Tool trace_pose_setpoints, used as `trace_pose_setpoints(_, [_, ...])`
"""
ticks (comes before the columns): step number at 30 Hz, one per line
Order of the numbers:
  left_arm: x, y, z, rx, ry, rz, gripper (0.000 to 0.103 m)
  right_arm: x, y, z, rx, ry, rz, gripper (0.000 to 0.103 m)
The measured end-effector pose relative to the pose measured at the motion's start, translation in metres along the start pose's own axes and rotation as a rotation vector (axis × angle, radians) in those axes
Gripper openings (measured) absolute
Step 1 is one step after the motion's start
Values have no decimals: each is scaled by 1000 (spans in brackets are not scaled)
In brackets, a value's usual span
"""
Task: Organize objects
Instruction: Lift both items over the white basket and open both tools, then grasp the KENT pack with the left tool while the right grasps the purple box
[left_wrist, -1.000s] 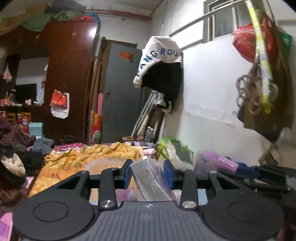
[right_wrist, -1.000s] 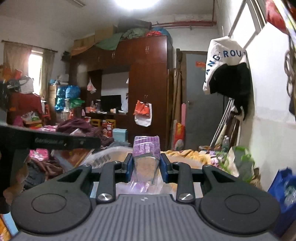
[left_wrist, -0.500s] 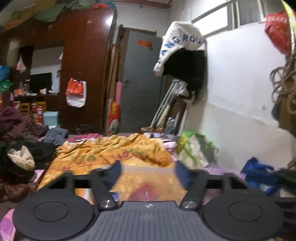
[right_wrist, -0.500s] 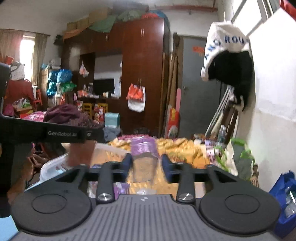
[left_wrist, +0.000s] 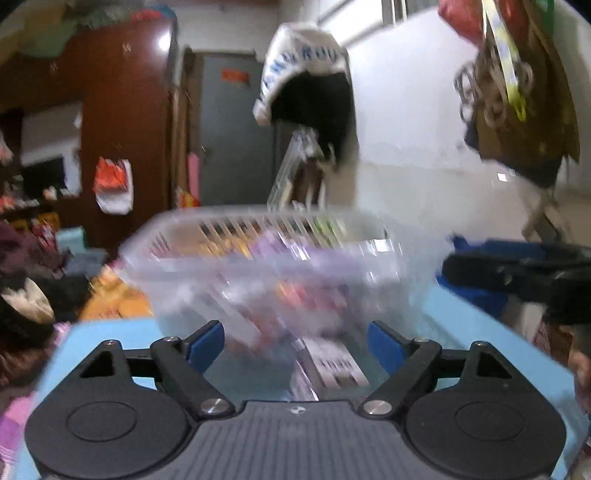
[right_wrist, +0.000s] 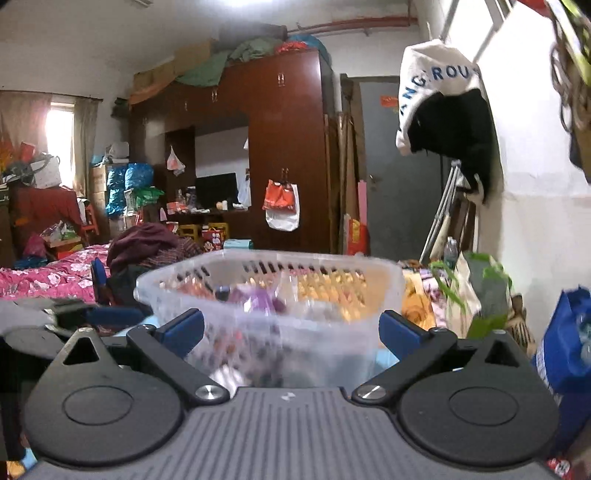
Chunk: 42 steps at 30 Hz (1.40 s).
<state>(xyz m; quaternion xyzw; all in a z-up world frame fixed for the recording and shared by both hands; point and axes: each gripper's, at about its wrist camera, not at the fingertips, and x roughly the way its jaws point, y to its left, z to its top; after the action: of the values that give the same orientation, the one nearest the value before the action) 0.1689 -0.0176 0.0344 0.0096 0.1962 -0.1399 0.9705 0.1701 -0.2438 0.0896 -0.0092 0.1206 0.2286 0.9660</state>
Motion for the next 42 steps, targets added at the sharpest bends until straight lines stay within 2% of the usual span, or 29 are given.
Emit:
trace_pose_setpoints(4, [21,-14,-11,54,43,30,83,4,-17,-6,70,18,-25,103])
trace_pose_setpoints(7, [26,-23,-18,78,65,40,63,7,-27,-10,120,39,-41,103])
trace_pose_setpoints(8, [25,-24,-19,75,71,32,48,7,-29,-11,133,46,-40,103])
trace_pose_setpoints(9, [23,-22,-22,67,73,18,46,7,-29,-14,141,53,-39,103])
trace_pose_setpoints(12, [13,-20,-23,71,42,38,43,10,-30,-18,156,69,-36,103])
trace_pose_setpoints(15, [3,-6,-23,26,24,9,43,14,-24,-24,160,88,-32,103])
trace_pose_setpoints(18, [-10,17,-26,-20,-4,35,43,22,-12,-34,172,125,-11,103])
trace_pose_setpoints(22, [-14,53,-28,-105,-2,68,43,54,14,-40,182,255,96,102])
trace_pose_setpoints(23, [-14,60,-29,-123,-4,76,43,61,20,-42,170,278,99,99])
trace_pose_setpoints(25, [-17,70,-31,-140,-5,90,43,77,36,-45,120,327,96,85])
trace_pose_setpoints(27, [-18,74,-33,-143,-6,97,43,88,45,-48,108,364,104,79])
trace_pose_setpoints(29, [-17,75,-32,-149,-7,91,43,95,50,-51,100,390,117,70])
trace_pose_setpoints(30, [-18,74,-32,-148,-7,86,43,96,52,-53,89,398,116,61])
trace_pose_setpoints(33, [-20,67,-33,-134,-20,76,43,86,52,-54,65,372,111,59])
trace_pose_setpoints(38, [-24,52,-37,-111,-50,30,43,49,37,-56,38,263,73,59])
trace_pose_setpoints(42, [-20,40,-38,-94,-42,0,43,26,25,-54,23,188,54,59])
